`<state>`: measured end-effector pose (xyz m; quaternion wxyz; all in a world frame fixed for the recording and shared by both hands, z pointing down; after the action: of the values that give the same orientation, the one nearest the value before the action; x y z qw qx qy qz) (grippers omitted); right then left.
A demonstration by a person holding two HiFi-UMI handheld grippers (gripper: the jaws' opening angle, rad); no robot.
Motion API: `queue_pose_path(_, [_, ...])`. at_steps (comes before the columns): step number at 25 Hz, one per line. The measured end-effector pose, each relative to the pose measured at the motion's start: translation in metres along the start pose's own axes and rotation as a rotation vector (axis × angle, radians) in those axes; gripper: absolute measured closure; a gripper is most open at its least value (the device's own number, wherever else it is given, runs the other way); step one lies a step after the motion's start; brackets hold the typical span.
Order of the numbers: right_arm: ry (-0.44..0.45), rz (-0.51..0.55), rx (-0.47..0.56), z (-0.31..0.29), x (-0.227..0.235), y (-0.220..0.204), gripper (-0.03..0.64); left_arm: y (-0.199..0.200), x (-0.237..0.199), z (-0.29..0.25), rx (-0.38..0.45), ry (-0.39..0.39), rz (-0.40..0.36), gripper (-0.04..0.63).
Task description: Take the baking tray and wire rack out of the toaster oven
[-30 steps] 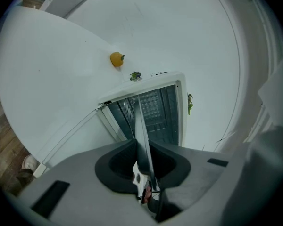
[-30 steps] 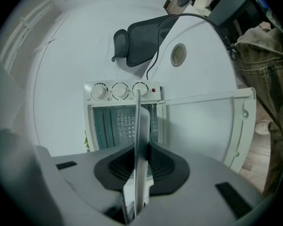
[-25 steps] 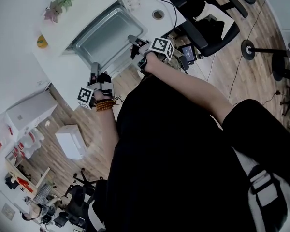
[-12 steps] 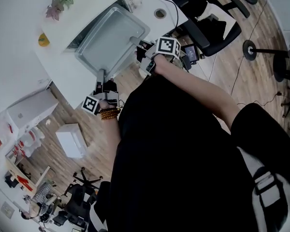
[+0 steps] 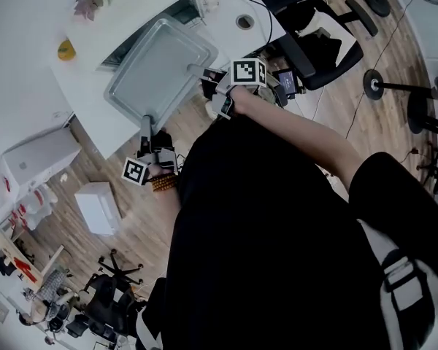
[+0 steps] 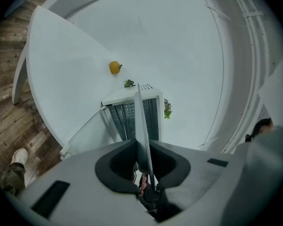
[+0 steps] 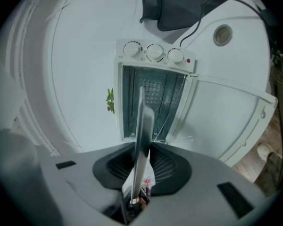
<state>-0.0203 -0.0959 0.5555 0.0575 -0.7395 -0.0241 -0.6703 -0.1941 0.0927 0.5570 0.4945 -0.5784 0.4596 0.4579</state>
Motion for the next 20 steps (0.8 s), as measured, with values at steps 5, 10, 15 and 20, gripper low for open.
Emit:
queue_pose_path(5, [-0.05,0.163,-0.154,-0.014,-0.004,-0.016,0.492,0.008,0.001,0.02,0.044,0.008,0.022,0.529])
queue_pose_path(10, [-0.078,0.292,-0.282,-0.021,-0.006,-0.033,0.469,0.011,-0.005,0.038,0.093,0.018,0.034,0.529])
queue_pose_path(15, [-0.084,0.375,-0.367,-0.03,-0.008,-0.049,0.445,0.013,-0.006,0.057,0.136,-0.002,0.041,0.528])
queue_pose_path(20, [-0.052,0.454,-0.431,-0.034,-0.012,-0.056,0.419,0.013,-0.01,0.076,0.214,0.003,0.043,0.528])
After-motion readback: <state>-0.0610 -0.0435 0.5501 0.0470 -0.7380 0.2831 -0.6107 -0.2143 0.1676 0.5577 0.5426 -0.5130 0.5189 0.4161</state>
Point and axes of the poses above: the fingertips, and each gripper's own axes: z backward along the fingers, x to its right, y out of its top, the point moved 4 cm from there along z, backward along the fingers, and after that the axes turned 5 degrees about -x, right-handed, at the moved point
